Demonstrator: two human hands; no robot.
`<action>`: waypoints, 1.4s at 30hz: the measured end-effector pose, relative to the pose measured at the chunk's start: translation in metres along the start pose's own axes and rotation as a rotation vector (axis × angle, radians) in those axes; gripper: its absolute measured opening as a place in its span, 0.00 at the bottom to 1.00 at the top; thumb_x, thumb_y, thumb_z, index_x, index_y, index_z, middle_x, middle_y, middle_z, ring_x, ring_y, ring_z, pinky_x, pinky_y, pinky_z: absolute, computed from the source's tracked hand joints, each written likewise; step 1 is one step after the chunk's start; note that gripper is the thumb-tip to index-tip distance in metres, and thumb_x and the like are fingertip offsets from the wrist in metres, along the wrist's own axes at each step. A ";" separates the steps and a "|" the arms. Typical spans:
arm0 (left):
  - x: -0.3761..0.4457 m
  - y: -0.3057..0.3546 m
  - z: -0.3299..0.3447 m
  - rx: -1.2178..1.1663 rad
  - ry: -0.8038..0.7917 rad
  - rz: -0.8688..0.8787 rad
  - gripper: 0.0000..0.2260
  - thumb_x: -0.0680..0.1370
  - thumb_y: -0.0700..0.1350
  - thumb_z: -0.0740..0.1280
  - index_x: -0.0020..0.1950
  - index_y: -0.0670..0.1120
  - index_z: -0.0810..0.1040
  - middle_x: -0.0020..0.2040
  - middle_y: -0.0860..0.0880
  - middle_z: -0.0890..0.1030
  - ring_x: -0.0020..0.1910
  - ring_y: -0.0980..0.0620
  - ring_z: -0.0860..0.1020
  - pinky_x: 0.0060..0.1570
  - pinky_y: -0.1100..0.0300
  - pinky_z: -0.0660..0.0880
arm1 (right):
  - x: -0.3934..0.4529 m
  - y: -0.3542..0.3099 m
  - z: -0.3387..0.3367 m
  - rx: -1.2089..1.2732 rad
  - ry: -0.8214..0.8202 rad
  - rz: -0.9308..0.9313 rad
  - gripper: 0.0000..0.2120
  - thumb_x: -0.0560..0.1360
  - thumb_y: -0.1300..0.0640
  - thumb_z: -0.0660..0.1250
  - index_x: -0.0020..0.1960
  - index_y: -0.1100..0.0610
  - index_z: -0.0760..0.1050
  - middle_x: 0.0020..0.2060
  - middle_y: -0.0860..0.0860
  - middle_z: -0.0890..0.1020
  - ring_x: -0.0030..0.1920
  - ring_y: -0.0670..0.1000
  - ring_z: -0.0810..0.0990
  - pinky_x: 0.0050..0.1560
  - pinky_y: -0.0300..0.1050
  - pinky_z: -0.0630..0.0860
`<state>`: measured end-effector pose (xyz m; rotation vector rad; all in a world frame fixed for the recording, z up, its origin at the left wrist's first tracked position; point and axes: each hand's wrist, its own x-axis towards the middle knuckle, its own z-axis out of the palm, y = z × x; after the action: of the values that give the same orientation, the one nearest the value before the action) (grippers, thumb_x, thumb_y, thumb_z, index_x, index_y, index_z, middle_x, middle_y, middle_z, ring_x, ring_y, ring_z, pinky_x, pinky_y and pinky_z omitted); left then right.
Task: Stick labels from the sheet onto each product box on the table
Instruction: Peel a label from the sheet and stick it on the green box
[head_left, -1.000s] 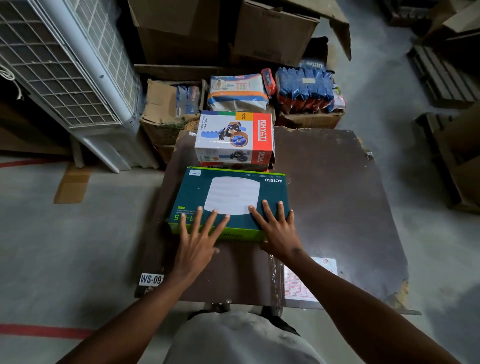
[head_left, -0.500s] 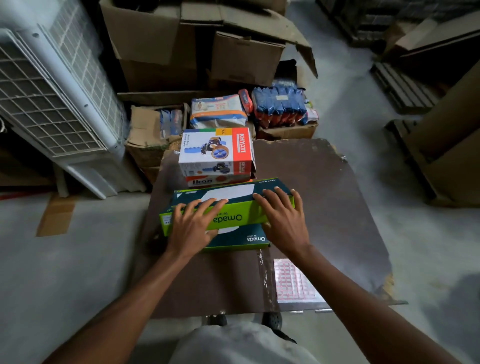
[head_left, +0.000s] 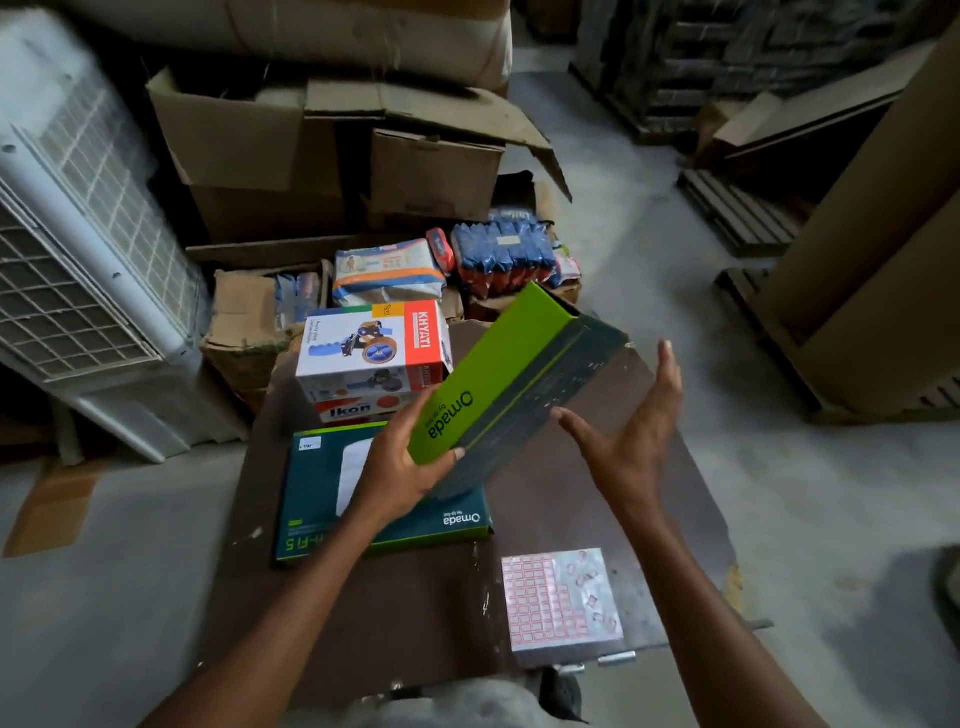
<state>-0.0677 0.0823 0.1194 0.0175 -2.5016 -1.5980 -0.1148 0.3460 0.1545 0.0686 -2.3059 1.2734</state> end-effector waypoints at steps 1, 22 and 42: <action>0.003 0.004 0.008 -0.067 -0.018 -0.035 0.37 0.73 0.48 0.78 0.74 0.68 0.64 0.69 0.74 0.69 0.70 0.68 0.69 0.68 0.62 0.69 | 0.004 0.015 -0.004 0.081 -0.074 0.112 0.61 0.64 0.35 0.82 0.84 0.50 0.49 0.83 0.51 0.56 0.82 0.52 0.56 0.80 0.62 0.60; 0.037 0.020 0.142 -0.163 -0.239 -0.334 0.38 0.78 0.36 0.72 0.73 0.69 0.57 0.77 0.56 0.63 0.77 0.54 0.60 0.70 0.54 0.66 | 0.105 0.159 -0.096 0.508 -0.567 0.674 0.25 0.73 0.63 0.77 0.68 0.58 0.74 0.59 0.54 0.86 0.51 0.51 0.88 0.45 0.50 0.85; 0.108 0.080 0.154 0.542 -0.166 0.217 0.40 0.74 0.64 0.71 0.81 0.64 0.55 0.76 0.52 0.71 0.71 0.44 0.72 0.64 0.40 0.75 | 0.090 0.148 -0.104 0.244 -0.520 0.363 0.50 0.70 0.62 0.81 0.82 0.48 0.56 0.74 0.46 0.69 0.70 0.48 0.74 0.58 0.35 0.79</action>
<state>-0.1905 0.2435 0.1430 -0.3154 -2.8655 -0.8403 -0.1924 0.5296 0.1249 0.0731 -2.6615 1.9056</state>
